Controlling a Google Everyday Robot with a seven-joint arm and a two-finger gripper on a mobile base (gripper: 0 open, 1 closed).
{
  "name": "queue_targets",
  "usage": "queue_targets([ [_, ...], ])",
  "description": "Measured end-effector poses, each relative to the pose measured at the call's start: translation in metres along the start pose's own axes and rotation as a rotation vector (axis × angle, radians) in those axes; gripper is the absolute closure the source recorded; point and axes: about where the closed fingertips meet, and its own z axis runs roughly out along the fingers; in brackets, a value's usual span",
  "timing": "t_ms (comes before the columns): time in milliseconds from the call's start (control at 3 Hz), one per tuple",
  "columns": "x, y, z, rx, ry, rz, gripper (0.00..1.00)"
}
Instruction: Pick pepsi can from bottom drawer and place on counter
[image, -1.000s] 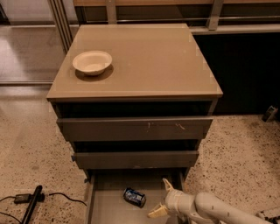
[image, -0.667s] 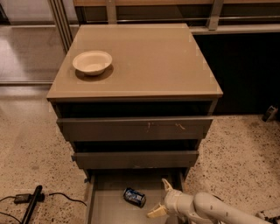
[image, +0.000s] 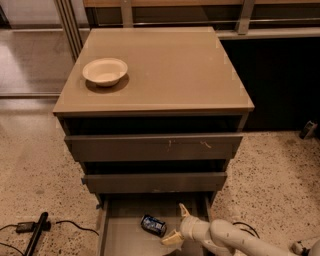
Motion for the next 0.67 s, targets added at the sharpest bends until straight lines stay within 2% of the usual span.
queue_targets([
  [333,0.014,-0.007,0.025,0.013,-0.012,-0.009,0.0],
  [667,0.026,-0.012,0.049,0.028,-0.006,-0.048,0.0],
])
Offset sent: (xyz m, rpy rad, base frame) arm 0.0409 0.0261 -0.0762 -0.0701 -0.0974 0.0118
